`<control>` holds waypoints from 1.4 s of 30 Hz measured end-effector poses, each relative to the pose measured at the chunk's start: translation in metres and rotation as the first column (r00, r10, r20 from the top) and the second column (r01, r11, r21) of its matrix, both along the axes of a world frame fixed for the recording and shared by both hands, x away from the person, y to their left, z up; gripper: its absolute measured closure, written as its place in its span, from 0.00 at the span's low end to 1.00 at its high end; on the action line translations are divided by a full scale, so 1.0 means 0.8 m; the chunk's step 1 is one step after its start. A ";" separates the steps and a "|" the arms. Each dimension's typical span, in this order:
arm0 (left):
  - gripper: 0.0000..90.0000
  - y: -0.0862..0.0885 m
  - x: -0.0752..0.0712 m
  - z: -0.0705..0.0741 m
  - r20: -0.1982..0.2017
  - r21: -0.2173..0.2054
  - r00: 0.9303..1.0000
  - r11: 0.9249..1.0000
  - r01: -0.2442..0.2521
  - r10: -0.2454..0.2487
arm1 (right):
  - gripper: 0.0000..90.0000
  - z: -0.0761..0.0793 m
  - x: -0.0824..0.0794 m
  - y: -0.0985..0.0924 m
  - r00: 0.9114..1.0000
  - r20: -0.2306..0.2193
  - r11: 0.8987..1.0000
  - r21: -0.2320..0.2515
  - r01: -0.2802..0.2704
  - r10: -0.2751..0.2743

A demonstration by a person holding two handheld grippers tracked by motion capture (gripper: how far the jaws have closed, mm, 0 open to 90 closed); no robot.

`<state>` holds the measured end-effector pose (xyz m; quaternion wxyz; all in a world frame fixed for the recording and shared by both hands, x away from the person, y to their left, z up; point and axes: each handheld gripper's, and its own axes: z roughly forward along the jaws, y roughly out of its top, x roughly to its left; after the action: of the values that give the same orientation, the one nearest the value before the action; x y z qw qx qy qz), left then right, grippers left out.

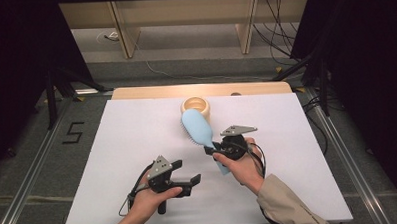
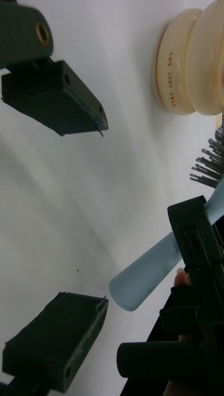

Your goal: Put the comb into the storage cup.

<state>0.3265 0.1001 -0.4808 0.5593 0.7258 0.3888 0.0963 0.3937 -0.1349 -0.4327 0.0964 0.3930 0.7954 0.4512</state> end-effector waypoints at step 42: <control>0.25 -0.036 0.023 -0.010 -0.074 -0.109 0.997 0.994 0.027 -0.035 | 0.78 -0.005 -0.012 0.021 0.997 0.068 0.997 0.070 -0.033 0.028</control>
<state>0.3452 0.0712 -0.4889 0.5842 0.7035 0.4028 0.0389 0.3837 -0.1183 -0.4370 0.1019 0.3687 0.7810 0.4937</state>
